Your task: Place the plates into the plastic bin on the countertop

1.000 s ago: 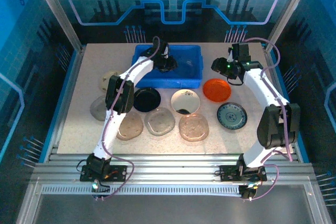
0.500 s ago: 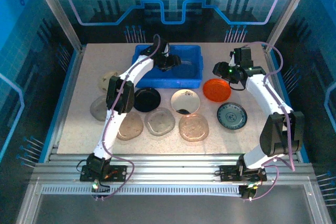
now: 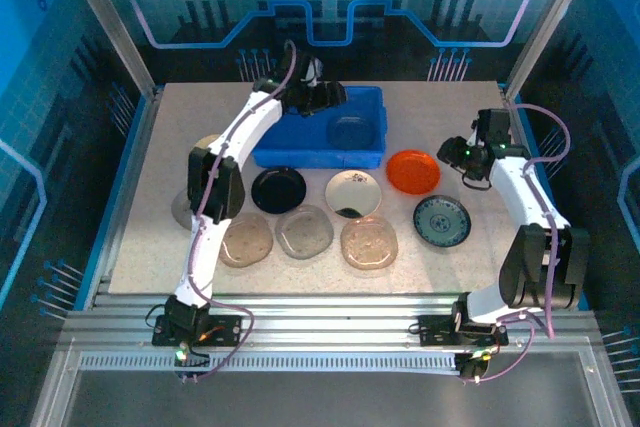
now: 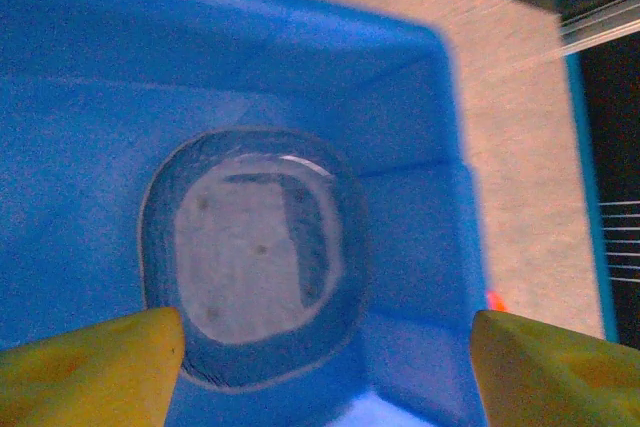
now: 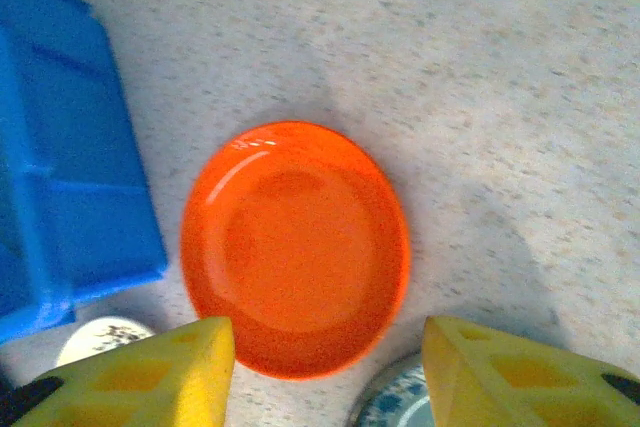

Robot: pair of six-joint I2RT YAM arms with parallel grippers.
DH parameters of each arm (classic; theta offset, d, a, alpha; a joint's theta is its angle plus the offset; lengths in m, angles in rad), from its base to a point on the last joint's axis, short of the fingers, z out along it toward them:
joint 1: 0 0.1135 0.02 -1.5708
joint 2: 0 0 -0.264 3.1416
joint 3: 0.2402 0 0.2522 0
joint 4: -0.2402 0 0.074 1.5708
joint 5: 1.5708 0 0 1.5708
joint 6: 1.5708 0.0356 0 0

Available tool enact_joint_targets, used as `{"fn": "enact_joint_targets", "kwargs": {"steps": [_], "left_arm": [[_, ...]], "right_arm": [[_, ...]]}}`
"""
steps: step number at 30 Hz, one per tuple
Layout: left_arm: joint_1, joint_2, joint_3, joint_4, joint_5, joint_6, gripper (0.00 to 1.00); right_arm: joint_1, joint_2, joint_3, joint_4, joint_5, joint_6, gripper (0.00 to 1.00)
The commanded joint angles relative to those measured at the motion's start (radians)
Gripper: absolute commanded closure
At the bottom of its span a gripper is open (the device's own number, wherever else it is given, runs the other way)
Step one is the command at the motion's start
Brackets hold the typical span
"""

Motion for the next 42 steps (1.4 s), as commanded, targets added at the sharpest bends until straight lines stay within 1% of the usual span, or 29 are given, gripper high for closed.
{"fn": "enact_joint_targets", "kwargs": {"steps": [1, 5, 8, 11, 13, 16, 20, 23, 27, 32, 36, 42], "left_arm": [[-0.032, -0.161, -0.096, 0.005, 0.050, 0.040, 0.24], [-0.107, -0.277, -0.259, 0.046, 0.074, 0.065, 0.27], [-0.195, -0.332, -0.362, 0.058, 0.071, 0.072, 0.31], [-0.283, -0.361, -0.450, 0.087, 0.070, 0.052, 0.36], [-0.338, -0.361, -0.498, 0.119, 0.078, 0.024, 0.39], [-0.400, -0.328, -0.532, 0.158, 0.087, -0.012, 0.46], [-0.448, -0.248, -0.549, 0.207, 0.084, -0.058, 0.56], [-0.476, -0.179, -0.516, 0.219, 0.096, -0.066, 0.61], [-0.506, -0.075, -0.386, 0.138, 0.091, -0.030, 0.64], [-0.510, 0.030, -0.255, 0.071, 0.097, -0.023, 0.63], [-0.512, 0.086, -0.197, 0.032, 0.108, -0.020, 0.60], [-0.517, 0.152, -0.136, -0.008, 0.108, -0.007, 0.59]], "right_arm": [[-0.040, -0.046, -0.060, -0.032, 0.024, -0.003, 0.46], [-0.090, -0.095, -0.156, 0.029, -0.016, 0.047, 0.47], [-0.100, -0.134, -0.208, 0.069, -0.022, 0.085, 0.47], [-0.102, -0.167, -0.252, 0.092, -0.019, 0.115, 0.47], [-0.105, -0.187, -0.267, 0.099, -0.017, 0.127, 0.48], [-0.120, -0.215, -0.284, 0.099, -0.014, 0.133, 0.48], [-0.149, -0.269, -0.326, 0.107, -0.005, 0.150, 0.48], [-0.172, -0.315, -0.367, 0.128, -0.019, 0.158, 0.49], [-0.187, -0.329, -0.399, 0.142, -0.045, 0.160, 0.49], [-0.196, -0.331, -0.427, 0.163, -0.074, 0.162, 0.49], [-0.207, -0.339, -0.439, 0.171, -0.085, 0.153, 0.49], [-0.224, -0.335, -0.449, 0.186, -0.109, 0.151, 0.49]]}}
